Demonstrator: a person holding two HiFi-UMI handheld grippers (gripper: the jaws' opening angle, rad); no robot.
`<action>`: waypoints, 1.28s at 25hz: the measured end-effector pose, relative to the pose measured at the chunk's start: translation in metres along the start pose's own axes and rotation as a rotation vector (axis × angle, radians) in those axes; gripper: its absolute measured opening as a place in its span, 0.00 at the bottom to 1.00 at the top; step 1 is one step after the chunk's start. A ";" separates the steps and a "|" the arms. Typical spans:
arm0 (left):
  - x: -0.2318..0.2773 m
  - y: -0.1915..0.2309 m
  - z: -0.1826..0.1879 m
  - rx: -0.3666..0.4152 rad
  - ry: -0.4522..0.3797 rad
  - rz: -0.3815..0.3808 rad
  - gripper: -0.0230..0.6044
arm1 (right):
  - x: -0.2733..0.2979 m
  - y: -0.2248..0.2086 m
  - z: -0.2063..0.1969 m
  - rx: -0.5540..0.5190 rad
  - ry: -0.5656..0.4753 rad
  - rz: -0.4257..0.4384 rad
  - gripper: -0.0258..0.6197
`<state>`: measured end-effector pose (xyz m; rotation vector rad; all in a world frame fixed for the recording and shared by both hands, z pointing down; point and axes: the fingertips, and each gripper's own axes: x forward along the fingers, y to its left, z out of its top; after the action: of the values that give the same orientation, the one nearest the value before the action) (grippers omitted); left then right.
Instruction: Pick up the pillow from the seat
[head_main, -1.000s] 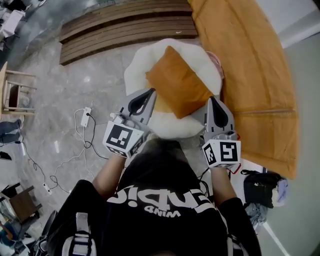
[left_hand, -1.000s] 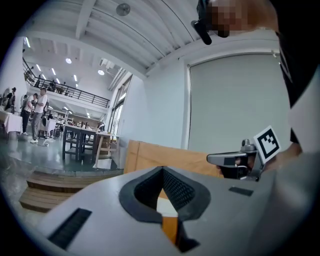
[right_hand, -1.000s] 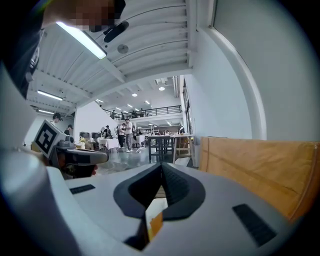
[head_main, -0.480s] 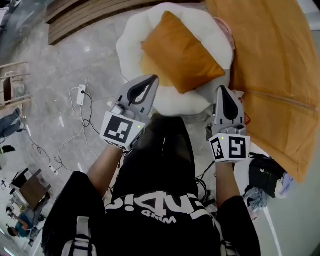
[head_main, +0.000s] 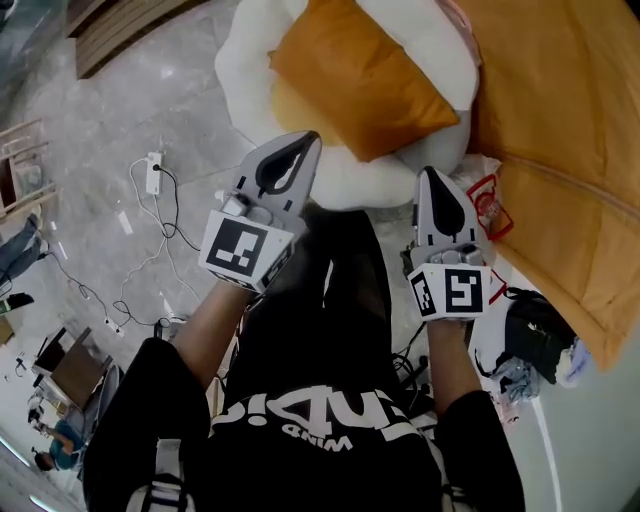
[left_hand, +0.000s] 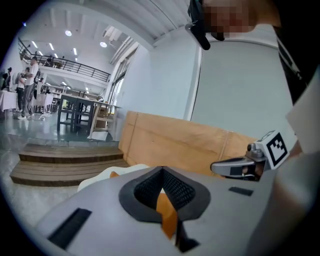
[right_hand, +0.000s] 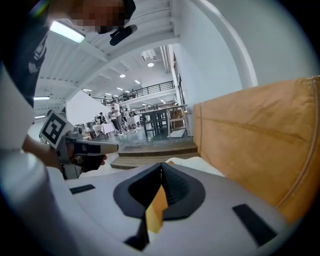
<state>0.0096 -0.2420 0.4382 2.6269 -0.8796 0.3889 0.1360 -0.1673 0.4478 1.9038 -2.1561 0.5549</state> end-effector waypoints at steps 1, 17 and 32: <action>0.007 0.007 0.002 -0.005 -0.005 0.010 0.05 | 0.008 -0.005 0.000 -0.010 -0.002 -0.004 0.07; 0.208 0.184 -0.126 -0.067 0.211 0.134 0.05 | 0.184 -0.111 -0.155 -0.099 0.269 -0.063 0.07; 0.283 0.247 -0.221 0.041 0.409 0.185 0.05 | 0.192 -0.141 -0.243 0.011 0.370 -0.150 0.07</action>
<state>0.0416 -0.4872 0.7969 2.3757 -0.9773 0.9606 0.2262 -0.2541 0.7644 1.7814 -1.7678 0.8155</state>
